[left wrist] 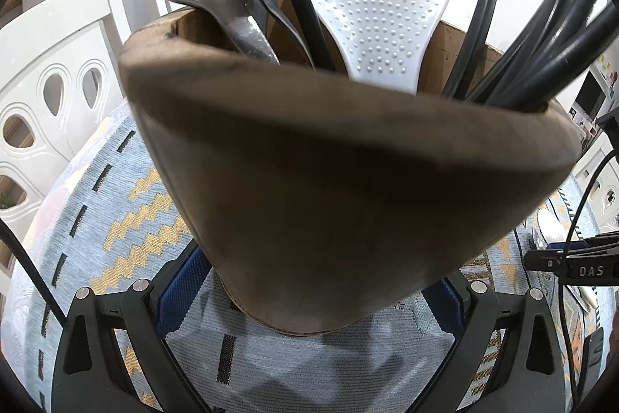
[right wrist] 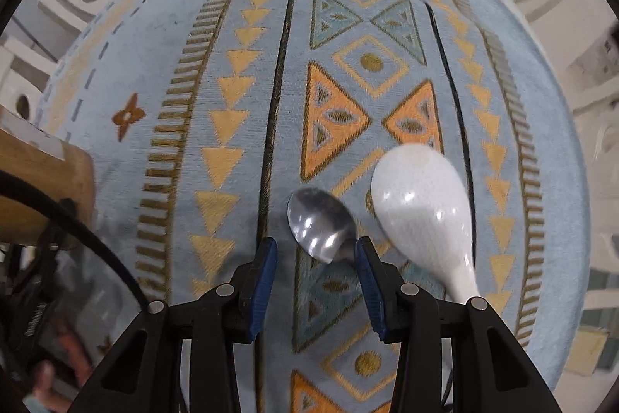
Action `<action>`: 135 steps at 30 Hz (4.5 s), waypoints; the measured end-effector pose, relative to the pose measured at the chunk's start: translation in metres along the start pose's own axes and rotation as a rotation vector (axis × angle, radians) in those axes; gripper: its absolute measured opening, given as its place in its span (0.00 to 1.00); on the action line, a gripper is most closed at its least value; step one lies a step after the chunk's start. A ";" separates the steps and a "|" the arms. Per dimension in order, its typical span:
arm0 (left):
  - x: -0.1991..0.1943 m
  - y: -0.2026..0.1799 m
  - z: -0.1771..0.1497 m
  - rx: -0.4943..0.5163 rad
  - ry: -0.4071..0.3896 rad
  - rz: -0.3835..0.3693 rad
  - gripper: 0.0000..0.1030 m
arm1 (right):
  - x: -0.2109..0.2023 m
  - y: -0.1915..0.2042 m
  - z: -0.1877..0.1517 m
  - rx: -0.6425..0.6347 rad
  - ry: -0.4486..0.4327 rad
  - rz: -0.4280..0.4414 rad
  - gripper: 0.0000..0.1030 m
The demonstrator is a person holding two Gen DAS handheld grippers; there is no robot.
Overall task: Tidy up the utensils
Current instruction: 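Move the right gripper to the metal spoon and grasp it, then lift the metal spoon and carry it over the wooden cup, then lower the spoon into the cup and open the right gripper, then move the right gripper to the white ceramic spoon and grasp it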
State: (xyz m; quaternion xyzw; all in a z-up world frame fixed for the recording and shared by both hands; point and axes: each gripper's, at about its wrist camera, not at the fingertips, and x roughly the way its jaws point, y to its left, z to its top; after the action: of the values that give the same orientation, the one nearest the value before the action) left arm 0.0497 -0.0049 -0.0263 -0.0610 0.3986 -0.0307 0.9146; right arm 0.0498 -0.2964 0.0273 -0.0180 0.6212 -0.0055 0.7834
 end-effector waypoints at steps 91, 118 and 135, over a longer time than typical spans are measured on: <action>0.004 0.001 -0.001 0.001 0.005 0.002 0.97 | -0.275 0.041 0.036 0.045 -0.820 0.729 0.04; 0.006 0.006 -0.006 -0.003 0.002 -0.004 0.97 | -0.209 0.107 0.042 -0.091 -0.674 0.613 0.04; 0.009 0.014 -0.004 -0.012 0.011 -0.013 0.97 | -0.184 0.012 0.014 0.047 -0.537 0.364 0.36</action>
State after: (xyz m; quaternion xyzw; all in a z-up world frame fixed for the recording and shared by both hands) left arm 0.0526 0.0073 -0.0370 -0.0688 0.4033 -0.0347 0.9118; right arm 0.0210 -0.2782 0.2086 0.1105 0.3852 0.1253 0.9076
